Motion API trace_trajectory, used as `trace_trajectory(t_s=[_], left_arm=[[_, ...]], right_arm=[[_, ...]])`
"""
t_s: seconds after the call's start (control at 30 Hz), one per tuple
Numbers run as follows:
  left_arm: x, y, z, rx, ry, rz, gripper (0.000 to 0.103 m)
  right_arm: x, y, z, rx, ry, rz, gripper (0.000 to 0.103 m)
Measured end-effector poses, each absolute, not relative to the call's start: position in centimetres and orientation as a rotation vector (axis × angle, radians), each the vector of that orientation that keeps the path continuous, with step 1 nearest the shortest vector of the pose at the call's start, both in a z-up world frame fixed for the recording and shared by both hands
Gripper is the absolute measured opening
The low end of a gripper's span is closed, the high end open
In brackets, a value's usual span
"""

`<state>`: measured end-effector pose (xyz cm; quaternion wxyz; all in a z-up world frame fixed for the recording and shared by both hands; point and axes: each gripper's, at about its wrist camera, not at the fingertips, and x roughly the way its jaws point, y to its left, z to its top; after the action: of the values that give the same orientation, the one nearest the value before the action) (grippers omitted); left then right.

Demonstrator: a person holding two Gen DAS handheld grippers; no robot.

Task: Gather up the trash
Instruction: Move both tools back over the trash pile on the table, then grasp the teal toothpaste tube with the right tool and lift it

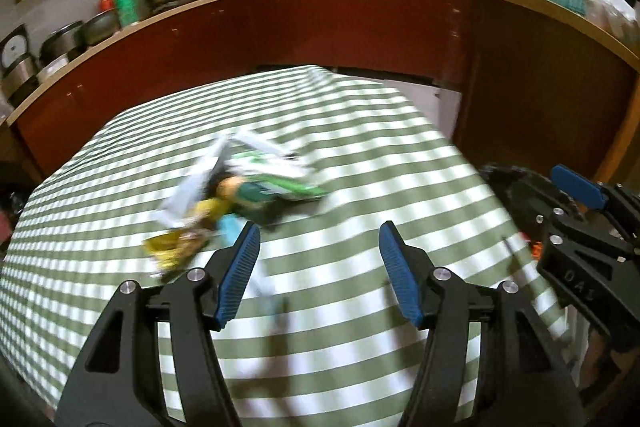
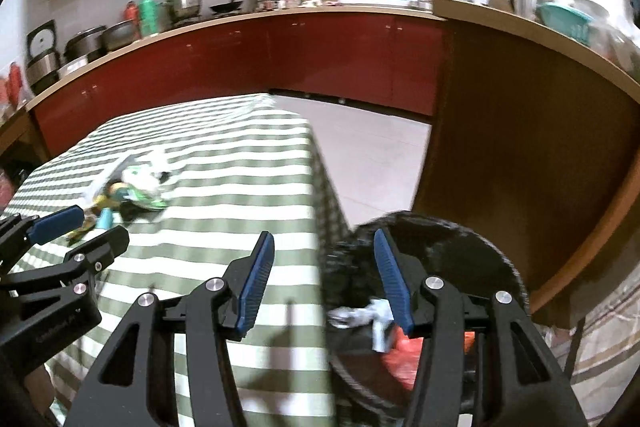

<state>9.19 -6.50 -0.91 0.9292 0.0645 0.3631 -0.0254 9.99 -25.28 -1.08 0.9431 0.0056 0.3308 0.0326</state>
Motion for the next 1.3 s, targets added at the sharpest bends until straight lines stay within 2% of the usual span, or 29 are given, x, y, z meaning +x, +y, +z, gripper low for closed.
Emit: trace_trajectory(t_s=[0.47,0.57,1.07,1.17,1.3], left_arm=[[7.8,4.7,-0.9,0.069,0.762,0.132,0.061],[7.6,6.5,-1.1,0.056,0.762,0.160,0.066],[8.2,11.0,-2.5,0.033,0.795,0.188,0.067],[8.4,11.3,-2.8,0.029,0.806,0.183,0.068],[8.5,11.6,-3.1,0.022,0.813,0.176,0.068]], right_arm=[[10.5,-14.3,-0.4,-0.049,0.681,0.261,0.052],[10.6,-12.6,-0.6,-0.067,0.690,0.286,0.052],[11.7,-7.8,-2.3,-0.146,0.780,0.349,0.052],[11.8,-7.3,-2.8,-0.164,0.805,0.354,0.046],[11.9,-6.9,-3.4,-0.176,0.840,0.367,0.031]])
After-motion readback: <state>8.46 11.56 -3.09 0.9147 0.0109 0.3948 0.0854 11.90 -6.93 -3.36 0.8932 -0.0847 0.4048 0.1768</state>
